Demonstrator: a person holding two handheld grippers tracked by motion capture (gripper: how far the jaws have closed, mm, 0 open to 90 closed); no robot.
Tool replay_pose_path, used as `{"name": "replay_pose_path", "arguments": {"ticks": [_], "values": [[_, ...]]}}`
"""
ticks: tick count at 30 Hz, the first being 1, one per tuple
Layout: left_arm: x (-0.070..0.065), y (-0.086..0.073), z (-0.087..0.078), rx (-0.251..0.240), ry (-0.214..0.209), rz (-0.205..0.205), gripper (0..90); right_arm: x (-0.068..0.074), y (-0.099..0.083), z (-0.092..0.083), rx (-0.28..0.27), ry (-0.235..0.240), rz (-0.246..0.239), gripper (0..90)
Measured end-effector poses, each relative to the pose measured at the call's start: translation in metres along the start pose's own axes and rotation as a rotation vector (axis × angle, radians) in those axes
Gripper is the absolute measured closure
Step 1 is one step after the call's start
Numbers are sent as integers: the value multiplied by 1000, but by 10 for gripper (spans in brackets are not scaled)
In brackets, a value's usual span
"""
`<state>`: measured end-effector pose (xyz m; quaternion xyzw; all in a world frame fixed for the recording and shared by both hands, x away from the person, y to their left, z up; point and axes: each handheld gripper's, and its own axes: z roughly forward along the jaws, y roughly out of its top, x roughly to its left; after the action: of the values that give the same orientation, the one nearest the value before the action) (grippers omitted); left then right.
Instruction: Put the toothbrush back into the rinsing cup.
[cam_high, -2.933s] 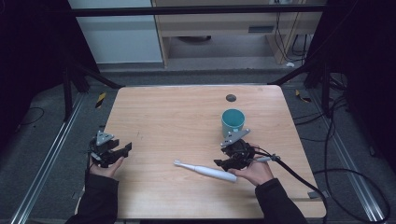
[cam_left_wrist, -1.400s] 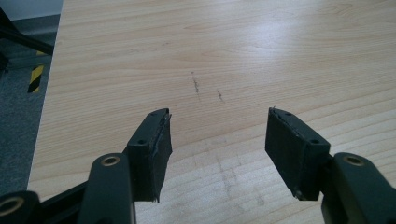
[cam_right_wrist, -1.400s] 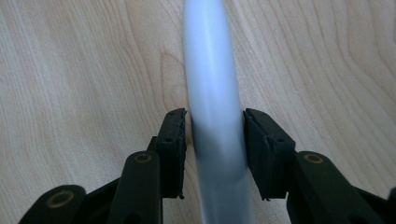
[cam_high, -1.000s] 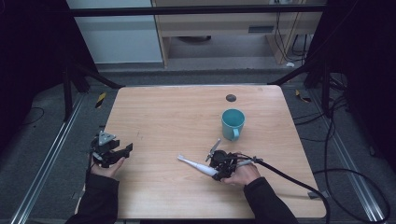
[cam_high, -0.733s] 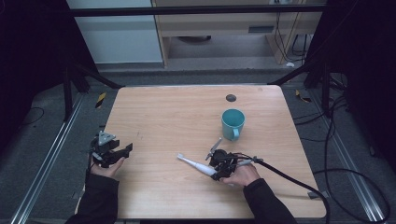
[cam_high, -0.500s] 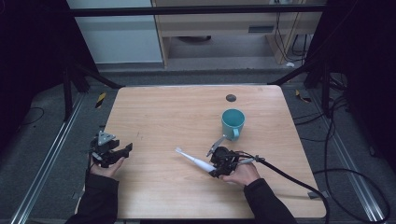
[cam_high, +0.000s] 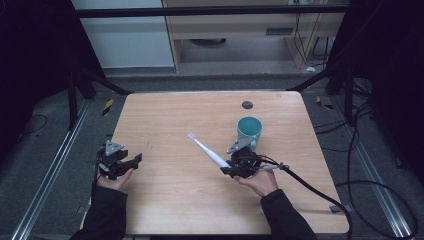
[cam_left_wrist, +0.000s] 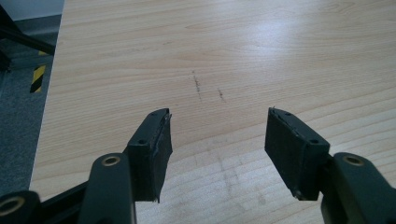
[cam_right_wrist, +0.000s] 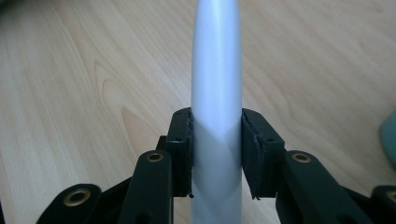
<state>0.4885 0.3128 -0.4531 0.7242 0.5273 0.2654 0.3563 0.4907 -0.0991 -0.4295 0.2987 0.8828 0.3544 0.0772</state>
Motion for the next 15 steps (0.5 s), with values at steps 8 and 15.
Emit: {"name": "replay_pose_path", "arguments": {"ticks": [8, 15], "values": [[0, 0, 0, 0, 0, -1, 406, -6, 6, -11, -142, -41, 30, 665], [0, 0, 0, 0, -2, -2, 407, -16, 12, -19, -267, -83, 51, 664]]}}
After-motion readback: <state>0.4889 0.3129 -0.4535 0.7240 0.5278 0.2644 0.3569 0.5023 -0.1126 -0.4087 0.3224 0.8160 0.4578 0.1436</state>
